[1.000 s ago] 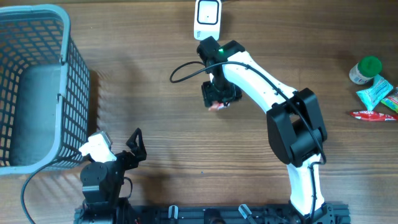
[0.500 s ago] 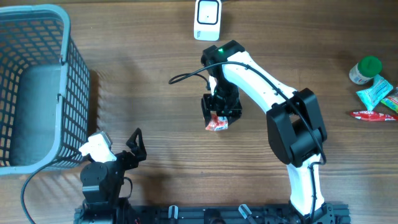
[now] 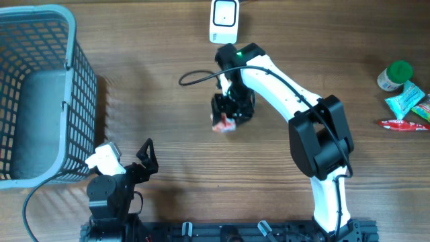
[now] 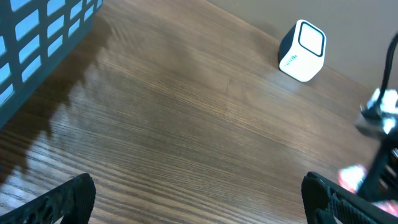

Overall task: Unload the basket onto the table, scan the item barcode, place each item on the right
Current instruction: 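Carry Kleenex pack right and release it at right edge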

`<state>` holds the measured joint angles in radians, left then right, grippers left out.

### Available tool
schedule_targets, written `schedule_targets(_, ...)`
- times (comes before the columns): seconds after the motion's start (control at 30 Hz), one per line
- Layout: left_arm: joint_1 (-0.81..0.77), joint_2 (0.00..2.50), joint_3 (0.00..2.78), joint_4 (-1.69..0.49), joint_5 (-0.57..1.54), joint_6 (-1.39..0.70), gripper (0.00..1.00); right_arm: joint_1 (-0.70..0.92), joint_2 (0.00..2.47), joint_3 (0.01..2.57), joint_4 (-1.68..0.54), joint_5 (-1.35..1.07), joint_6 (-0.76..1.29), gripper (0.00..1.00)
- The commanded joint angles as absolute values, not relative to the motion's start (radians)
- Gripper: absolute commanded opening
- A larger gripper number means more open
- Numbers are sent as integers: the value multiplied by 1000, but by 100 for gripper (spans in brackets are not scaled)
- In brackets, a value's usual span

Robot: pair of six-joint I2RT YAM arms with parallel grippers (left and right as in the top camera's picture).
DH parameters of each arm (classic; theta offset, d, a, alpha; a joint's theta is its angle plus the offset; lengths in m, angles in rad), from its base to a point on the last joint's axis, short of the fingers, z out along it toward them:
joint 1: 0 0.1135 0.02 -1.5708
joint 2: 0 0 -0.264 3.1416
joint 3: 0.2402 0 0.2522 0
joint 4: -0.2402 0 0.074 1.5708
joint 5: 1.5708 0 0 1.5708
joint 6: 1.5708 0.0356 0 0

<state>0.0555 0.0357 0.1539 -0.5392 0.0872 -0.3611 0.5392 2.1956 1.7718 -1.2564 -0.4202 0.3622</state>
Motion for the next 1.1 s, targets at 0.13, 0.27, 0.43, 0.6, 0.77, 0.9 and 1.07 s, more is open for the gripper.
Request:
schedule_targets(0.13, 63, 33, 148, -537, 78, -352, 100, 461, 2206, 1942, -988, -570, 396, 57)
schedule_targets(0.27, 63, 33, 148, -537, 78, -352, 100, 434, 2206, 1996, -805, -541, 400, 55)
schedule_targets(0.43, 63, 33, 148, -537, 78, -352, 100, 429, 2207, 1996, -523, -256, 402, 57)
schedule_targets(0.6, 63, 33, 148, -537, 78, -352, 100, 430, 2224, 1995, -346, 71, 392, 54)
schedule_targets(0.77, 63, 33, 148, -537, 78, -352, 100, 429, 2337, 1994, -101, 151, 334, 53)
schedule_targets(0.9, 63, 33, 148, -537, 78, -352, 100, 429, 2454, 1994, 83, 154, 317, 53)
schedule_targets(1.07, 63, 33, 148, -537, 78, -352, 100, 429, 2535, 1994, 201, 197, 318, 48)
